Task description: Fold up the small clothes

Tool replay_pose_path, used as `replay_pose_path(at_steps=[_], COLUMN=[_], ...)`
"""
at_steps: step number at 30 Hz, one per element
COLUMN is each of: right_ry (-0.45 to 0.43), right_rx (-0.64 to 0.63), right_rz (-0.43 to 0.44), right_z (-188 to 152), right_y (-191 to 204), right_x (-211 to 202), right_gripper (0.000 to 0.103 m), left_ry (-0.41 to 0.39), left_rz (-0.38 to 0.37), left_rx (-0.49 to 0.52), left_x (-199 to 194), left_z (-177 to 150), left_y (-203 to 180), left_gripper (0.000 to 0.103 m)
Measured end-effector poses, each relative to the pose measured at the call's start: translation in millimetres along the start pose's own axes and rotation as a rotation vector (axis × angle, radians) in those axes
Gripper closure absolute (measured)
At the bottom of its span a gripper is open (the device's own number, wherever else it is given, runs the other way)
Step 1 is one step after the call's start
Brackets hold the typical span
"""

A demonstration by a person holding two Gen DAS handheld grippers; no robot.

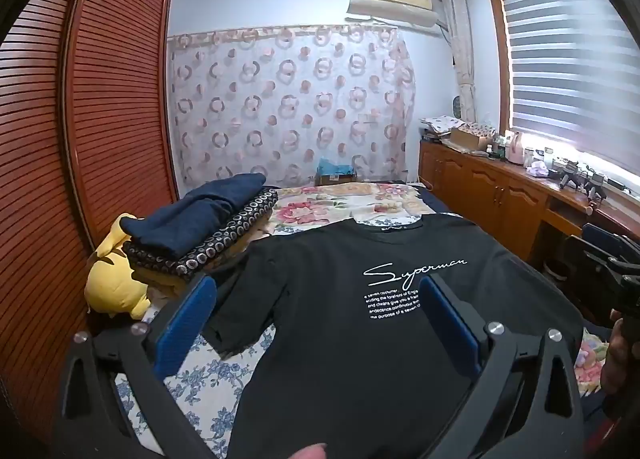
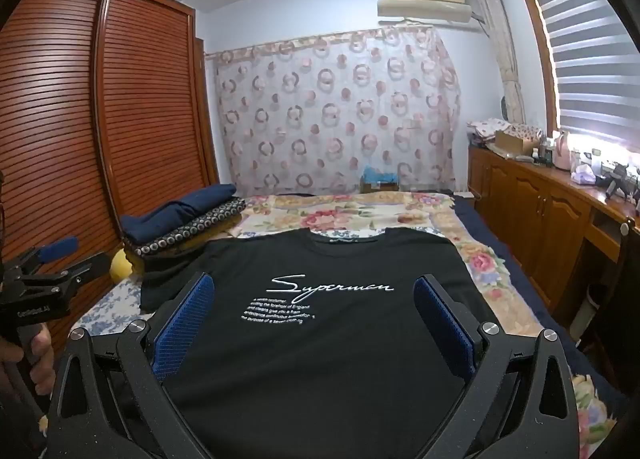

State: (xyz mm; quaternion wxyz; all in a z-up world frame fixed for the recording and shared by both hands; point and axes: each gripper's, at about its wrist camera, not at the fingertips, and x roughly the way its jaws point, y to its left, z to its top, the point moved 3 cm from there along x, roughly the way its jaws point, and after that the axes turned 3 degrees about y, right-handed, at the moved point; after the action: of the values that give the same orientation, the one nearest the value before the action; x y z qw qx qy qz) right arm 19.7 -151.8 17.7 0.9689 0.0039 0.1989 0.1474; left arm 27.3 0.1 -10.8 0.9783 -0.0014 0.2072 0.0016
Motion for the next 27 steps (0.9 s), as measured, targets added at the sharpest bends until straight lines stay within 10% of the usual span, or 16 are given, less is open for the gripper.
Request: replay_pose_path(at_steps=[27], right_ry=[0.007], right_rx=[-0.004], right_rz=[-0.006], right_z=[-0.5], right_y=[1.9], right_x=[0.9], right_gripper=[0.001], left_ry=[0.022], left_rz=[0.003], left_rx=[-0.016], left_x=[2.2], left_z=[-5.1], left_y=[4.0], left_gripper=[0.001])
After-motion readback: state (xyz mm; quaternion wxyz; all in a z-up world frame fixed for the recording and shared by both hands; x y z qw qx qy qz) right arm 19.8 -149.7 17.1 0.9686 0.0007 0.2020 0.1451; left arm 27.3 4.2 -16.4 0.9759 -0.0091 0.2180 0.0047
